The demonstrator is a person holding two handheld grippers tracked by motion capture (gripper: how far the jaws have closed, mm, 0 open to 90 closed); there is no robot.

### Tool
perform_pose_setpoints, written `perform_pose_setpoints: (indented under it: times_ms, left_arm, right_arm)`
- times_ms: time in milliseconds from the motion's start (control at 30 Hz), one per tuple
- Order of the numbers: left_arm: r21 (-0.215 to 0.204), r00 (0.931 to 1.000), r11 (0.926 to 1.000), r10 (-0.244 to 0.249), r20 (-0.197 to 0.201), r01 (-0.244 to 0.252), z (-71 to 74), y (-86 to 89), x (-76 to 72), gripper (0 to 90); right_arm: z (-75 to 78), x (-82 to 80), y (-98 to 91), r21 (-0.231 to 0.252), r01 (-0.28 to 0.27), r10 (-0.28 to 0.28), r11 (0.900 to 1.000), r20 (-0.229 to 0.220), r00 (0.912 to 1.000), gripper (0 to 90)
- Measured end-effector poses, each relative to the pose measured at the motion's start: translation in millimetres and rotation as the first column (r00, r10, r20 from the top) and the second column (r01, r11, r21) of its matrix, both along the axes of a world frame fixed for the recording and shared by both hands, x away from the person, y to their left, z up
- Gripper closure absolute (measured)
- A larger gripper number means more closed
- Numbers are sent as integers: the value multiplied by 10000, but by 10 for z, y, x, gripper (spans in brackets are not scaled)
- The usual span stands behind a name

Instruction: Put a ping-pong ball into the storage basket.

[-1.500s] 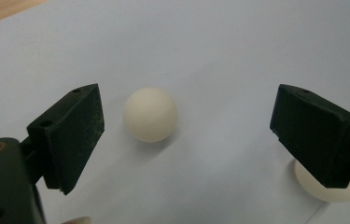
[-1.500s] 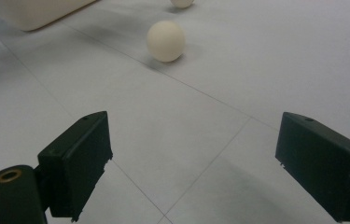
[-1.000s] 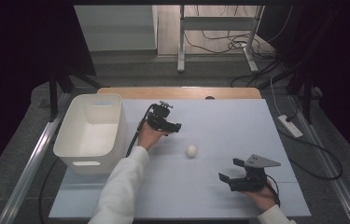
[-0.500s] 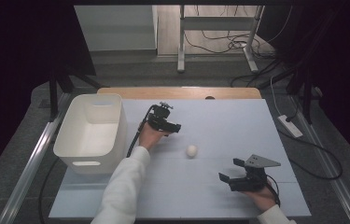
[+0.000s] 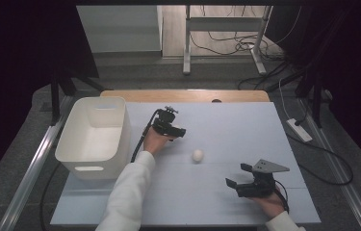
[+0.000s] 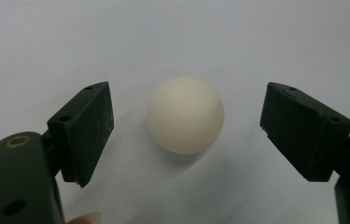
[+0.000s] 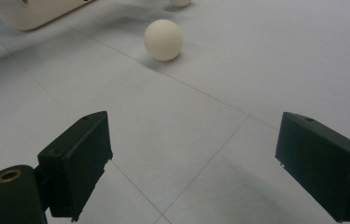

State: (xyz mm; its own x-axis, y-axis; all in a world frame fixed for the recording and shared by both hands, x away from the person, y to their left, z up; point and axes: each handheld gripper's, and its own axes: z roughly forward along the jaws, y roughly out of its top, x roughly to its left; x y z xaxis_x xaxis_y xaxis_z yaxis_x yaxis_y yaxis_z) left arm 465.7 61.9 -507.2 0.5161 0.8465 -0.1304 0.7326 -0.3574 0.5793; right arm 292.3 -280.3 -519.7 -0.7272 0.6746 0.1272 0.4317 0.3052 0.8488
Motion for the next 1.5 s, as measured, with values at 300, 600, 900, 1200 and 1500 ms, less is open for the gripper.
perform_pose_setpoints:
  times_ms: [300, 600, 900, 1200, 1500]
  left_arm:
    - [-5, 9999, 10000, 3, -115, -4, -26, -4, 8, 263]
    - [-41, 9996, 10000, -26, -284, 25, -45, -9, 12, 364]
    - [100, 9996, 9999, -42, -285, 45, -45, -20, 6, 498]
    - [91, 9996, 9998, -175, -243, 178, -32, -32, -7, 507]
    - [10, 9998, 9998, -183, -46, 183, 22, -10, -30, 508]
  right_arm:
    - [-1, -1, 0, -24, 15, -15, 10000, 3, 10000, 103]
    - [0, -1, 0, -28, 0, 0, 10000, 16, 10000, 103]
    - [-1, -2, 2, -59, -6, 6, 10000, 12, 10000, 103]
    - [-1, -2, 0, -62, -4, 4, 10000, 26, 10000, 104]
    - [2, -3, -3, -44, 8, -8, 10000, 32, 10000, 103]
